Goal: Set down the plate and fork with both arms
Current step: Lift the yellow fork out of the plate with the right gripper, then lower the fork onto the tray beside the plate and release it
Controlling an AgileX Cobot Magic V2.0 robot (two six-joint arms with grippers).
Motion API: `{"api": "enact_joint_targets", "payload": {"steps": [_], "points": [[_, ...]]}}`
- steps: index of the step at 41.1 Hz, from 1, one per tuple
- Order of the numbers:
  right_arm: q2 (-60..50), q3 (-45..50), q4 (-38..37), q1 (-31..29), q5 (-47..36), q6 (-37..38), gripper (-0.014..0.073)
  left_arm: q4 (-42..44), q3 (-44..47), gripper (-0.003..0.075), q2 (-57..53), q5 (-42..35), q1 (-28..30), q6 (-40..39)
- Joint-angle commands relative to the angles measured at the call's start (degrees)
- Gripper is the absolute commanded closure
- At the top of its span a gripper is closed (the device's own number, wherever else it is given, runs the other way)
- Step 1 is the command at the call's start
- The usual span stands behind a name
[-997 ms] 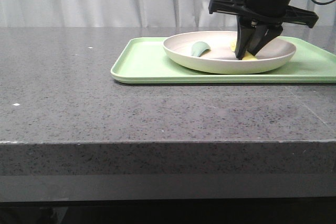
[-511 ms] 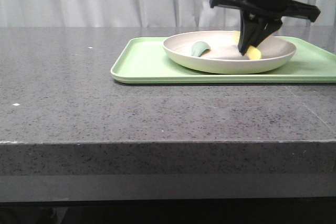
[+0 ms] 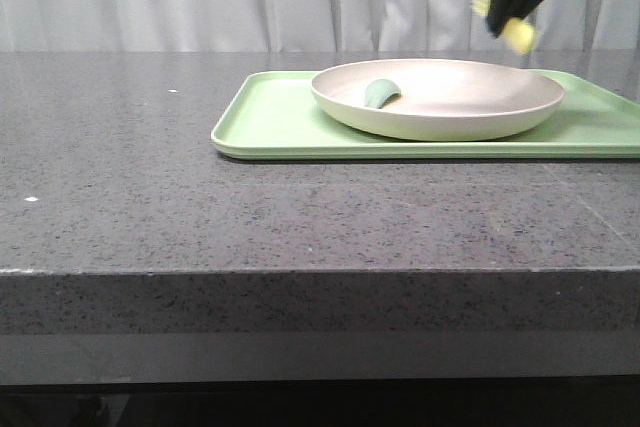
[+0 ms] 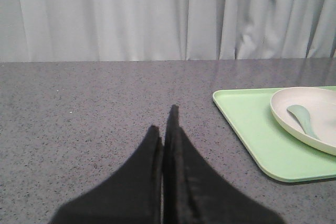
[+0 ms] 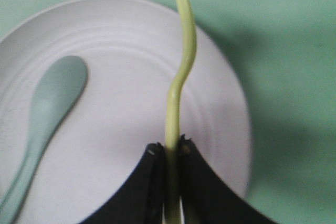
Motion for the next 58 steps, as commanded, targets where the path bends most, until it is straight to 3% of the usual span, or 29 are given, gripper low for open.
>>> {"api": "enact_joint_targets", "payload": {"steps": [1,14,45,50,58], "points": [[-3.5,-2.8,-5.5,-1.8,1.3,-0.5,0.0612,0.1,-1.7,0.0738,0.3,-5.1,0.2,-0.5],[0.0,-2.6,-7.8,-8.0,5.1,-0.6,0.0612,0.1,-1.7,0.0738,0.3,-5.1,0.2,-0.5],[5.9,-2.6,-6.8,-7.9,3.2,-1.6,0.0604,0.1,-1.7,0.0738,0.3,-5.1,0.2,-0.5],[6.0,-2.6,-6.4,-7.9,3.2,-1.7,0.0565,0.1,-1.7,0.0738,0.3,-5.1,0.2,-0.5],[6.0,-2.6,-6.4,-7.9,3.2,-1.7,0.0424,0.1,-1.7,0.0738,0.3,-5.1,0.2,-0.5]]}}
